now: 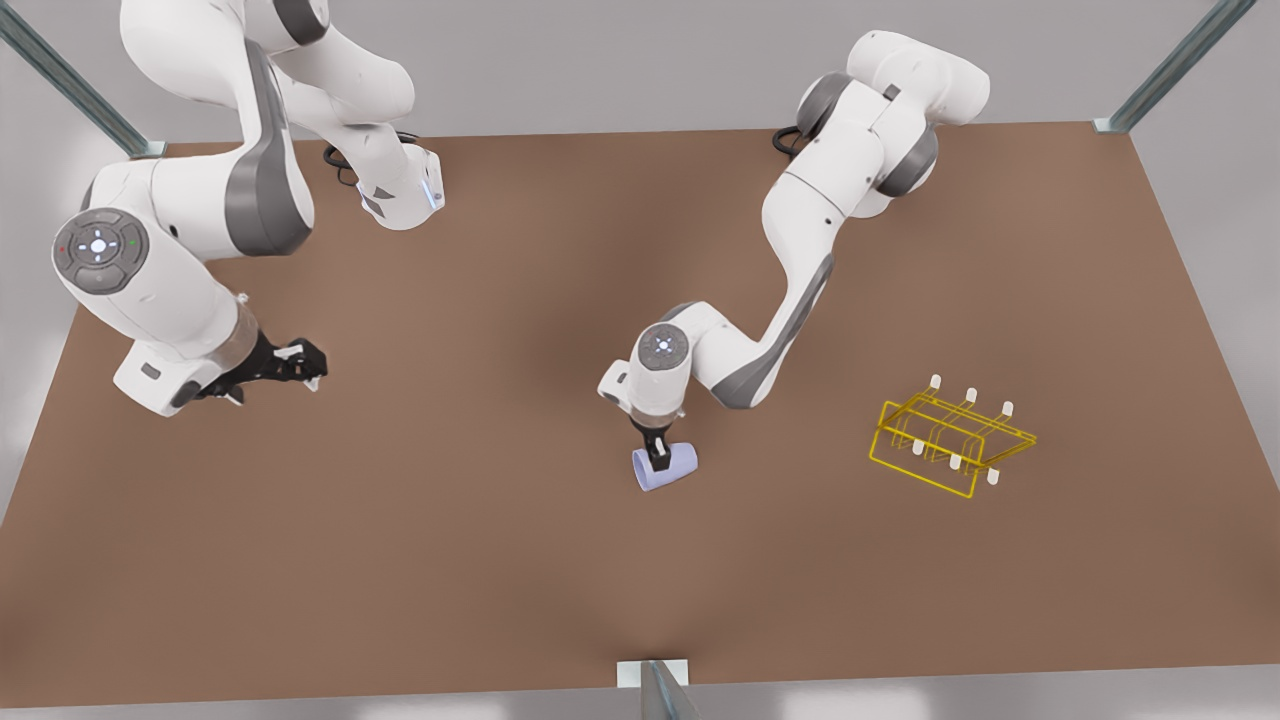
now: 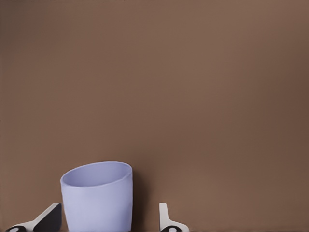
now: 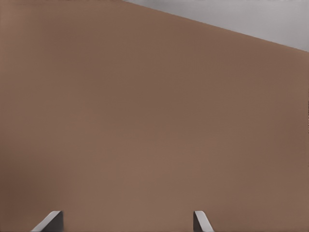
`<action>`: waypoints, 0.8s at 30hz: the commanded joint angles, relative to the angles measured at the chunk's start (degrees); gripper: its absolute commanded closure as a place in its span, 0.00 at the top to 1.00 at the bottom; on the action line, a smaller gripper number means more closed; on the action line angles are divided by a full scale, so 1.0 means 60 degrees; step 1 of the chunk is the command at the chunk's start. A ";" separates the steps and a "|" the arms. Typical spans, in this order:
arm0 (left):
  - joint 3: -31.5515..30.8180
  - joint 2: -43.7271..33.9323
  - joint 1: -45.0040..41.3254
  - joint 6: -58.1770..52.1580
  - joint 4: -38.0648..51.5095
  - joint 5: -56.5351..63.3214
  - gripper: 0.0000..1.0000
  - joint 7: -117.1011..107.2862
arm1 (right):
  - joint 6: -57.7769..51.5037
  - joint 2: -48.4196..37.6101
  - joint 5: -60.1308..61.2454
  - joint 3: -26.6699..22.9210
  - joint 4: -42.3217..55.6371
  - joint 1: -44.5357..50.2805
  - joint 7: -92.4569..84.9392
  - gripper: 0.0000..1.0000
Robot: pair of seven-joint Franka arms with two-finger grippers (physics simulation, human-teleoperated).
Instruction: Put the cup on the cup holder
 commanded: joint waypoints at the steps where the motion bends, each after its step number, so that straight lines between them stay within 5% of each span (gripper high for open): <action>1: 0.0028 -0.0001 0.0039 0.0527 -0.0009 0.0188 1.00 0.3634 | 0.0524 0.0008 -0.0024 -0.0011 0.0030 -0.0073 0.1189 1.00; 16: 0.0013 -0.0045 0.0566 0.0161 -0.0214 -0.0383 1.00 -0.2355 | 0.0934 0.0183 -0.0053 0.0003 0.0074 -0.0263 0.1160 1.00; 24: 0.0013 0.0365 0.0581 0.0336 -0.0156 -0.0383 1.00 -0.2651 | 0.0934 0.0183 -0.0068 0.0003 0.0074 -0.0307 0.1145 1.00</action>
